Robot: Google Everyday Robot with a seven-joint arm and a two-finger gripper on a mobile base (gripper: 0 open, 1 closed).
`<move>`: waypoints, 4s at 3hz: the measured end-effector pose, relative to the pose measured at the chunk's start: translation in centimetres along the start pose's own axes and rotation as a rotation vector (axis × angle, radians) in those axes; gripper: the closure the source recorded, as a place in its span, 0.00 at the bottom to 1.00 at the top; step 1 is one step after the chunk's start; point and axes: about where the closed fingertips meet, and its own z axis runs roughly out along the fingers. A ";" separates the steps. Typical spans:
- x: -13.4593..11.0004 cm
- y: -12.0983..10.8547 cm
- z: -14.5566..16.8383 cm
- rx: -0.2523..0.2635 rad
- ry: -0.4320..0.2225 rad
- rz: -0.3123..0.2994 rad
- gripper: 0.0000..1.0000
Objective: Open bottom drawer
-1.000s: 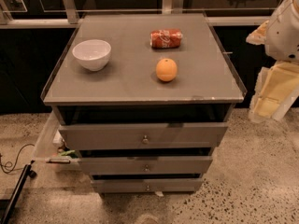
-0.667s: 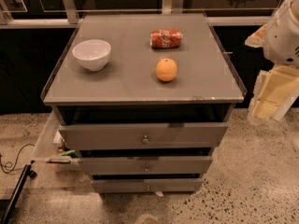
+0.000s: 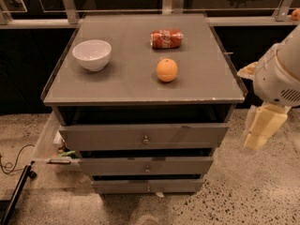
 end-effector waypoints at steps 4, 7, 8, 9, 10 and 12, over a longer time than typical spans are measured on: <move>6.9 6.0 11.9 0.127 -0.153 -0.009 0.00; 8.5 8.9 20.9 0.060 -0.151 0.044 0.00; 9.7 10.3 27.4 0.041 -0.188 0.063 0.00; 10.5 10.7 32.8 0.034 -0.240 0.067 0.00; 11.0 10.8 38.3 -0.009 -0.280 0.089 0.00; 10.8 11.2 40.2 -0.005 -0.270 0.083 0.00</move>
Offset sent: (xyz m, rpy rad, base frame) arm -0.0412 -0.0090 -0.1162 0.0447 -0.1564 0.0273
